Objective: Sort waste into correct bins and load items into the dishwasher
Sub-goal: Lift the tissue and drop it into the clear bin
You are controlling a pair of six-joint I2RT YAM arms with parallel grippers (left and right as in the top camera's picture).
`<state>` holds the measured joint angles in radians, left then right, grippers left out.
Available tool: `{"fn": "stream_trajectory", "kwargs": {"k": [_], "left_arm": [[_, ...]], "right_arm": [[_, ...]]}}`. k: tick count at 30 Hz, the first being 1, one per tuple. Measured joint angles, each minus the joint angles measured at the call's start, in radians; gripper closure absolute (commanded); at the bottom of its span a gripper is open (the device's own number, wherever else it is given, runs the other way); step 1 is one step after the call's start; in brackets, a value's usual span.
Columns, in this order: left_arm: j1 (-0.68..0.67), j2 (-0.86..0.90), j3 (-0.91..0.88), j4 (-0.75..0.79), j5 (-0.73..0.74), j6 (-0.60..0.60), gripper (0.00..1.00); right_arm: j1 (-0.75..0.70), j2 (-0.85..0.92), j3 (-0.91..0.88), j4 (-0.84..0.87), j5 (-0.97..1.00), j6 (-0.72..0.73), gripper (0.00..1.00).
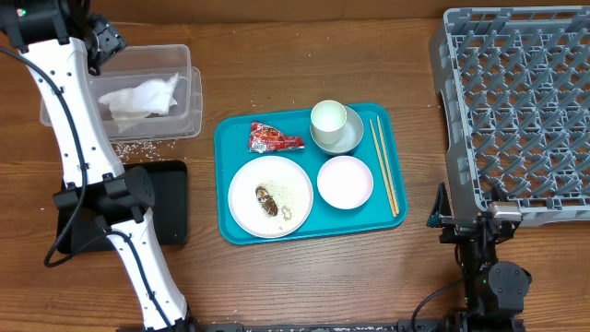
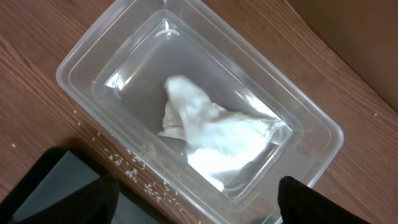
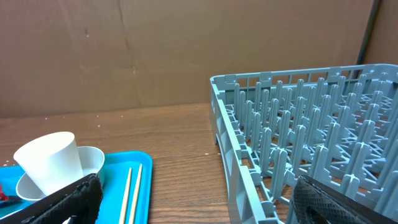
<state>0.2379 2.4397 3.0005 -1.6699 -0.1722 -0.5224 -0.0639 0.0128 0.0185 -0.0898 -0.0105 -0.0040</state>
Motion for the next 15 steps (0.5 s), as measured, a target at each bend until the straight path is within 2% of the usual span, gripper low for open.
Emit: {"fn": "stream_trajectory", "kwargs": {"k": [5, 7, 11, 15], "left_arm": [[-0.001, 0.000, 0.000, -0.016, 0.066, 0.024, 0.16], [-0.002, 0.000, 0.000, -0.016, 0.153, 0.062, 0.16], [-0.027, 0.000, 0.000, -0.017, 0.423, 0.163, 0.18], [-0.116, 0.000, 0.000, -0.017, 0.595, 0.247, 0.18]], "right_arm": [[0.000, 0.000, 0.000, 0.000, 0.000, 0.000, 0.00], [0.000, 0.000, 0.000, 0.000, 0.000, 0.000, 0.00], [0.000, 0.000, 0.000, 0.000, 0.000, 0.000, 0.00], [0.000, 0.000, 0.000, 0.000, 0.000, 0.000, 0.00]]}}
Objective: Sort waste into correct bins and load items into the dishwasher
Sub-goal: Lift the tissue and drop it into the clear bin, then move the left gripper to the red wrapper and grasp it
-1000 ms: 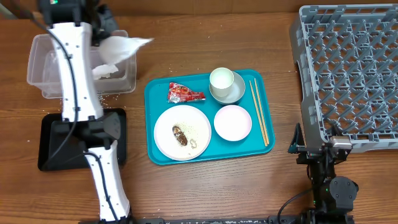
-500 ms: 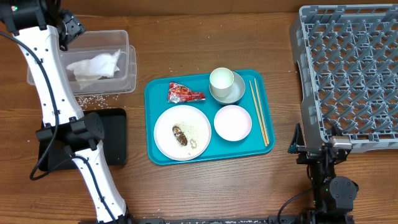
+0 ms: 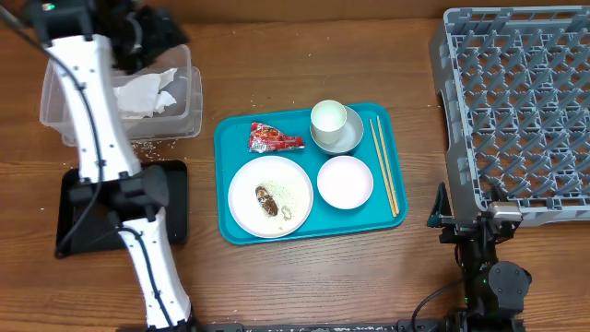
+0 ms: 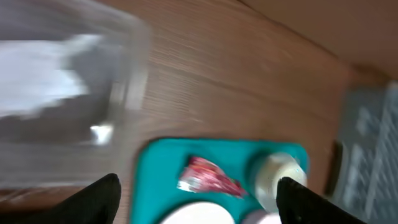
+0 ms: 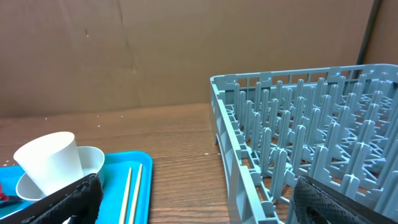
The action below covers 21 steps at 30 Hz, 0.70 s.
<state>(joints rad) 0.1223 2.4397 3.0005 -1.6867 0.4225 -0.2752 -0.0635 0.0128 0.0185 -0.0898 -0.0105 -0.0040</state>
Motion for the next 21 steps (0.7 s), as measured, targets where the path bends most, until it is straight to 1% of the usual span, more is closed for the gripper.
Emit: {"fn": "stream_trajectory", "kwargs": {"k": [2, 4, 7, 8, 10, 12, 14, 18, 21], "left_arm": [[-0.063, 0.000, 0.000, 0.000, 0.027, 0.034, 0.17], [-0.142, 0.000, -0.001, 0.000, 0.024, 0.059, 0.17], [-0.243, 0.000, -0.017, 0.000, -0.034, 0.077, 0.17], [-0.258, 0.000, -0.023, 0.000, -0.048, 0.078, 0.17], [-0.309, 0.000, -0.063, 0.000, -0.124, 0.074, 0.18], [-0.325, 0.000, -0.109, 0.000, -0.167, 0.064, 0.25], [-0.325, 0.000, -0.171, 0.002, -0.183, 0.037, 0.28], [-0.317, 0.000, -0.327, 0.000, -0.173, -0.042, 0.34], [-0.314, 0.000, -0.413, -0.001, -0.170, -0.135, 0.34]], "right_arm": [[0.000, 0.000, 0.000, 0.000, 0.000, 0.000, 0.00], [0.000, 0.000, 0.000, 0.000, 0.000, 0.000, 0.00], [0.000, 0.000, 0.000, 0.000, 0.000, 0.000, 0.00], [0.000, 0.000, 0.000, 0.000, 0.000, 0.000, 0.00], [0.000, 0.000, 0.000, -0.001, 0.000, 0.000, 0.00], [0.000, 0.000, 0.000, 0.000, 0.001, 0.000, 0.00], [0.000, 0.000, 0.000, -0.001, 0.000, 0.000, 0.00], [0.000, 0.000, 0.000, 0.000, 0.000, 0.000, 0.00], [0.000, 0.000, 0.000, 0.000, 0.000, 0.000, 0.00]]}}
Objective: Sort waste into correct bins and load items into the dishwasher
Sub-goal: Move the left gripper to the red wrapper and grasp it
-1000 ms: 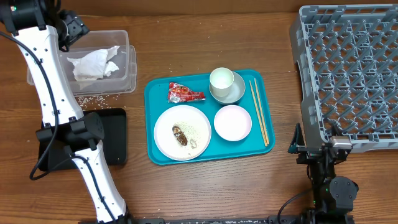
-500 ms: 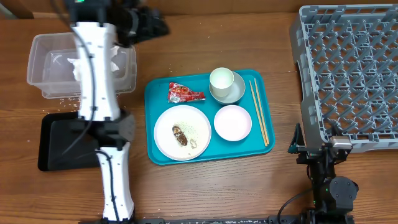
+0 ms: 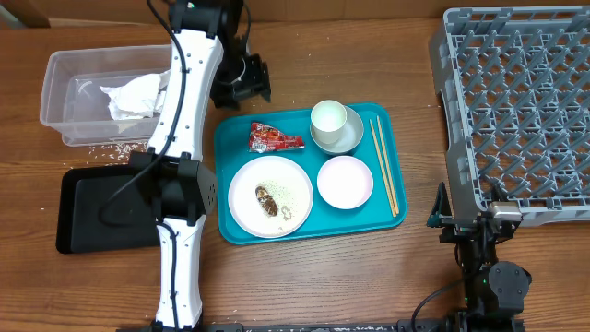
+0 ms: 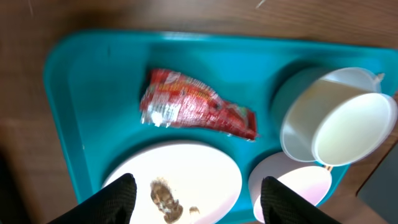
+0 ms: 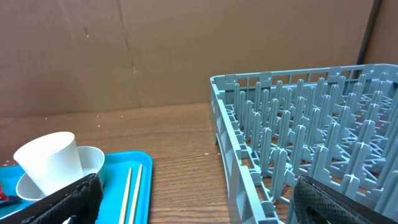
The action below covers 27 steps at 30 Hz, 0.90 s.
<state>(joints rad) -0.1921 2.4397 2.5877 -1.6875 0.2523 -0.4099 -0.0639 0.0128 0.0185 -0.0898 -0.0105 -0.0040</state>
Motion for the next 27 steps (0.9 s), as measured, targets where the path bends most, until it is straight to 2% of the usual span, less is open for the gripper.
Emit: {"fn": "stream_trajectory", "kwargs": {"k": [5, 9, 13, 19, 27], "left_arm": [[-0.010, 0.000, -0.130, 0.029, 0.001, -0.229, 0.28], [-0.033, 0.001, -0.242, 0.150, 0.002, -0.427, 0.35], [-0.044, 0.002, -0.278, 0.309, 0.002, -0.515, 0.40], [-0.058, 0.002, -0.301, 0.354, -0.010, -0.640, 0.41], [-0.113, 0.002, -0.383, 0.393, -0.067, -0.737, 0.41]], "right_arm": [[0.000, 0.000, 0.000, 0.000, 0.000, 0.000, 0.00], [0.000, 0.000, 0.000, -0.001, 0.000, 0.000, 0.00], [0.000, 0.000, 0.000, 0.000, 0.000, 0.000, 0.00], [0.000, 0.000, 0.000, 0.000, 0.000, 0.000, 0.00], [0.000, 0.000, 0.000, 0.000, 0.000, 0.000, 0.00]]}}
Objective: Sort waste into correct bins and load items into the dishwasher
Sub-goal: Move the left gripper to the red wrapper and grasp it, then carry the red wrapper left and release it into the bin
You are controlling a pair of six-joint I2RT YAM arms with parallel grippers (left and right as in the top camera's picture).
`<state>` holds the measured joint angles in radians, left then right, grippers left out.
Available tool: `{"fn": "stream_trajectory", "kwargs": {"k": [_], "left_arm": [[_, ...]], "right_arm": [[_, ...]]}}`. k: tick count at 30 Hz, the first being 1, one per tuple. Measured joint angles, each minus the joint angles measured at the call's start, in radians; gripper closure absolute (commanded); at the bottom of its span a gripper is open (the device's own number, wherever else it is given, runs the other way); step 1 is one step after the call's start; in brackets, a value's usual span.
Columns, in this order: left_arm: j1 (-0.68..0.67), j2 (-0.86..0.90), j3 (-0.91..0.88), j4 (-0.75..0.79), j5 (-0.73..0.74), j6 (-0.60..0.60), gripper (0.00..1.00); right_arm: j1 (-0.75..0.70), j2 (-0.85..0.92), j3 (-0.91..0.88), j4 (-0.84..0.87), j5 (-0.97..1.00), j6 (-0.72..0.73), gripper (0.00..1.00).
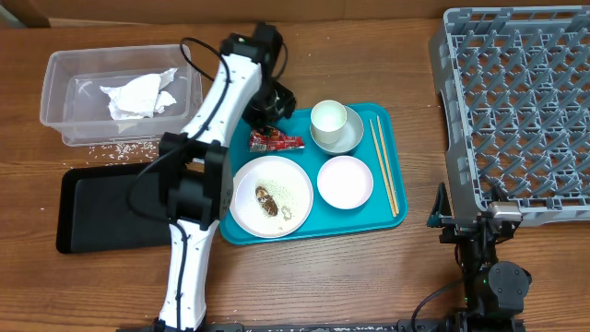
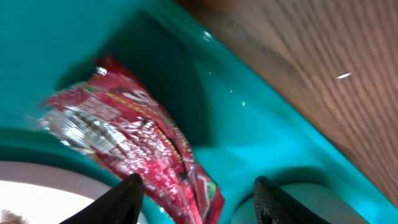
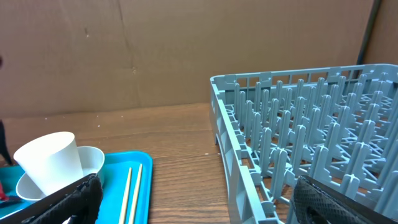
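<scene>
A red snack wrapper (image 1: 277,141) lies at the back left of the teal tray (image 1: 312,221). My left gripper (image 1: 265,115) hangs low over it, open; in the left wrist view the gripper (image 2: 199,202) has its fingers either side of the wrapper's (image 2: 130,155) near end, nothing gripped. The tray also holds a white plate with food scraps (image 1: 270,195), a pink bowl (image 1: 345,181), a white cup (image 1: 328,117) in a pale green bowl (image 1: 348,138), and chopsticks (image 1: 383,166). My right gripper (image 3: 205,205) rests open by the grey dish rack (image 1: 516,101).
A clear plastic bin (image 1: 69,124) holding crumpled white tissue (image 1: 136,92) stands at the back left, with rice grains scattered by it. A black tray (image 1: 101,207) lies in front of it. The rack (image 3: 298,130) fills the right side.
My left gripper has moved from beside the tray's back left corner to low over the red wrapper, which now fills its wrist view. The right arm is unchanged.
My left gripper was open above the clear bin with the tissue lying inside. Then it was at the bin's right end, then by the tray's back left corner, and now close over the wrapper. The right arm stayed still throughout.
</scene>
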<state>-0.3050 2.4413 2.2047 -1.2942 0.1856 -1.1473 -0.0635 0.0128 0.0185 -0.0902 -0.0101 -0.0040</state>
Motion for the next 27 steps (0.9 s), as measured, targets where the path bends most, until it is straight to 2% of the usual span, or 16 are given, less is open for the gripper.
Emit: {"fn": "stream_trajectory", "kwargs": {"k": [10, 12, 16, 22, 27], "left_arm": [[-0.013, 0.000, -0.071, 0.051, -0.074, -0.044, 0.47], [-0.013, 0.000, -0.083, 0.063, -0.085, -0.050, 0.58], [-0.013, 0.000, -0.099, 0.069, -0.097, -0.058, 0.96], [-0.013, 0.000, -0.100, 0.076, -0.097, -0.057, 0.96], [0.001, 0.000, -0.074, 0.033, -0.061, 0.009, 0.96]], "right_arm": [[0.000, 0.000, 0.000, 0.000, 0.000, 0.000, 0.00], [0.000, 0.000, 0.000, 0.000, 0.000, 0.000, 0.00], [0.000, 0.000, 0.000, 0.000, 0.000, 0.000, 0.00], [0.000, 0.000, 0.000, 0.000, 0.000, 0.000, 0.00], [0.000, 0.000, 0.000, 0.000, 0.000, 0.000, 0.00]]}}
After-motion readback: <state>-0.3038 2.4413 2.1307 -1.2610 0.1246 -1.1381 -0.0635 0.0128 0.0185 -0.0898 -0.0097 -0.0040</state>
